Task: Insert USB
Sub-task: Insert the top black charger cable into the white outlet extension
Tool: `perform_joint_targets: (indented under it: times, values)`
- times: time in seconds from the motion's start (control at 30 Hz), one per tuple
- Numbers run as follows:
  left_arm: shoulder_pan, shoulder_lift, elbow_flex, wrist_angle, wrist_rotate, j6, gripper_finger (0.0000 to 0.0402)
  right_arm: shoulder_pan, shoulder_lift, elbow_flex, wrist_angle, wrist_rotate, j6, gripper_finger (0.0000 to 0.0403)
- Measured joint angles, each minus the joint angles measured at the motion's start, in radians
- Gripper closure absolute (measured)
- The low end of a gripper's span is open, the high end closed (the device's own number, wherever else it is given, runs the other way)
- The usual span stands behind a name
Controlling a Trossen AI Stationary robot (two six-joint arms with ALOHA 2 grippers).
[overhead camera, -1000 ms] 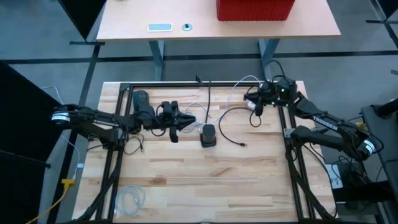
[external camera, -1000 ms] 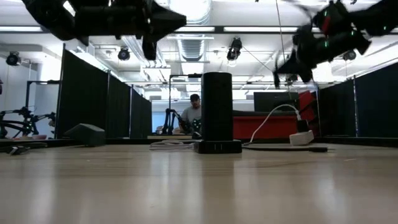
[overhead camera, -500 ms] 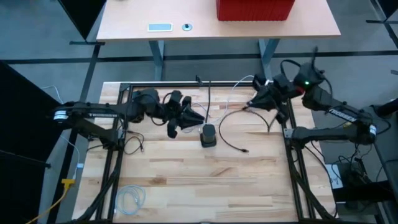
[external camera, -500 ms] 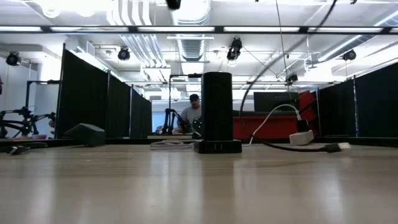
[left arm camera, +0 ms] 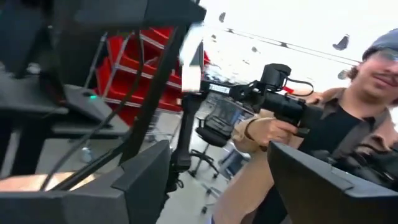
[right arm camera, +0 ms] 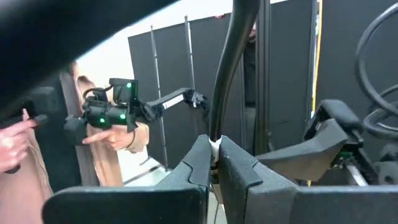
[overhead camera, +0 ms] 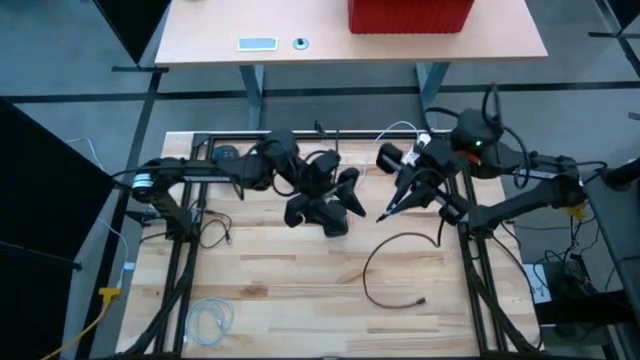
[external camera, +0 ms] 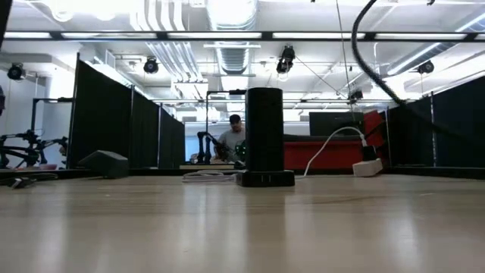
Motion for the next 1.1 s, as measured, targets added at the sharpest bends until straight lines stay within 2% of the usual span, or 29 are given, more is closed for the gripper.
perform_joint_targets:
  times: [0.23,0.73,1.0,1.1]
  values:
    - [-0.021,0.048,0.049,0.096,0.013,-0.018,0.0166,0.024,0.025,0.003,0.006,0.027,-0.001,0.04]
    - [-0.041,0.091,0.049,0.172,-0.085,-0.024,0.0198,0.026,0.059,0.008,-0.003,0.038,0.012,0.04]
    - [-0.061,0.092,0.043,0.167,-0.084,0.004,0.0199,0.026,0.067,0.008,-0.011,0.039,0.024,0.04]
    - [-0.06,0.092,0.044,0.171,-0.084,0.01,0.0213,0.026,0.058,0.008,-0.026,0.059,0.024,0.04]
